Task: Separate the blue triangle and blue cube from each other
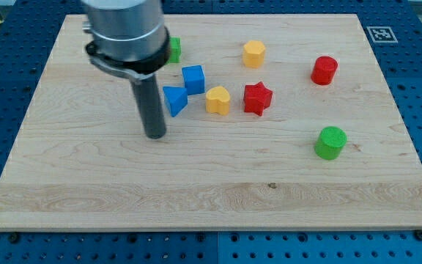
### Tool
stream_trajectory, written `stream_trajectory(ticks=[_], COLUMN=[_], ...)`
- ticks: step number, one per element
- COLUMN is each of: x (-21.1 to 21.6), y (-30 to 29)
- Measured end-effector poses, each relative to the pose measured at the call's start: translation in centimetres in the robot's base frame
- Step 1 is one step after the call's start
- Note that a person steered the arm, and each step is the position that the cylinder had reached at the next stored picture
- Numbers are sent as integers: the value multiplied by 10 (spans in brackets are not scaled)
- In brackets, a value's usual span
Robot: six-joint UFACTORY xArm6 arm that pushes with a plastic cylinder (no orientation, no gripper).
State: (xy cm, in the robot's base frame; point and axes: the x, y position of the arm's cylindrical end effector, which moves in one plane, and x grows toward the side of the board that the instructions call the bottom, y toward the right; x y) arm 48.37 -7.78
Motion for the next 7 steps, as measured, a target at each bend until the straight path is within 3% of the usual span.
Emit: stream_trajectory(ticks=[2,5,7], x=[-7,-14,-58], y=[49,49,47])
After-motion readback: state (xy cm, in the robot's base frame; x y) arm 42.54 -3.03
